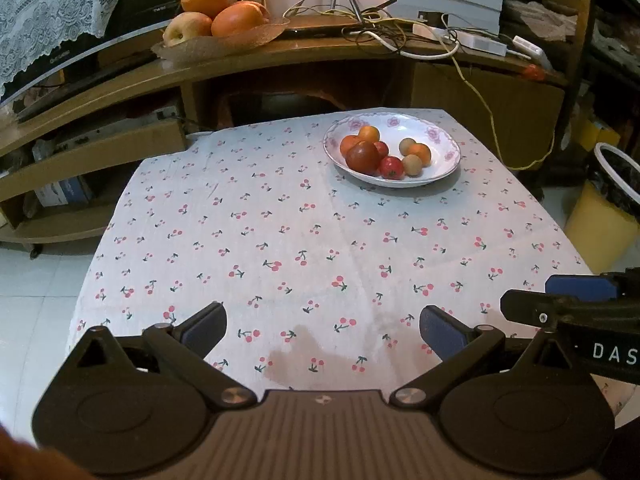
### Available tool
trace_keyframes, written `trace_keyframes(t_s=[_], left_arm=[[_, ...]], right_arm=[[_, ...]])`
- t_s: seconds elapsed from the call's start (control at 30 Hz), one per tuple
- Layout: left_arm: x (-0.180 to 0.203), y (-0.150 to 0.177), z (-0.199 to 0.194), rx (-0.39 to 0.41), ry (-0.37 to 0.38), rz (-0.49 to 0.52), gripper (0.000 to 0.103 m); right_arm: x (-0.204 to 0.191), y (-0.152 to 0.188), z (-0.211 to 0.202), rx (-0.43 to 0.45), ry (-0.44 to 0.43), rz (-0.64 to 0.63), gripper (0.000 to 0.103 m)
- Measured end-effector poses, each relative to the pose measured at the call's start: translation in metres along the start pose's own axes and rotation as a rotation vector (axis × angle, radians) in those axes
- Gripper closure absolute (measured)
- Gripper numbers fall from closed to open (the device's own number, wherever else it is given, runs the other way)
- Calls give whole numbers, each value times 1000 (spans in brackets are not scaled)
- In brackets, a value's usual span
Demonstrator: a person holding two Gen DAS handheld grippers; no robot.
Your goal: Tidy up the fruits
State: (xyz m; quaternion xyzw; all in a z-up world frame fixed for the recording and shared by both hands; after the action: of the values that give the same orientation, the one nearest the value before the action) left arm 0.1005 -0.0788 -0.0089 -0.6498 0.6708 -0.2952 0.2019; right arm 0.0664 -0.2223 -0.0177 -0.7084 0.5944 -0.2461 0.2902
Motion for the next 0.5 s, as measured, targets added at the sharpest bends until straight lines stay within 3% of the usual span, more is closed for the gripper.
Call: trace_keyframes(t_s=[0.5], left_arm=[[-2,8,-4,3,-20,2,0]], right_arm=[[-6,9,-3,-16,-6,-3,53]])
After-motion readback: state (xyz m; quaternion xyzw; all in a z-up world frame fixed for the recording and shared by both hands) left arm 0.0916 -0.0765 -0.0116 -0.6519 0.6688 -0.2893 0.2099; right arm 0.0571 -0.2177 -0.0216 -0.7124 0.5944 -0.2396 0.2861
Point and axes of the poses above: each gripper's, at about its wrist camera, not at the fingertips, and z roughly the way its jaws point, x to its right, y to its underside, the point moved 5 cm from there along z, roughly the way its jaws point, and after that the axes turned 10 degrees about -z, right-handed, at the moved point
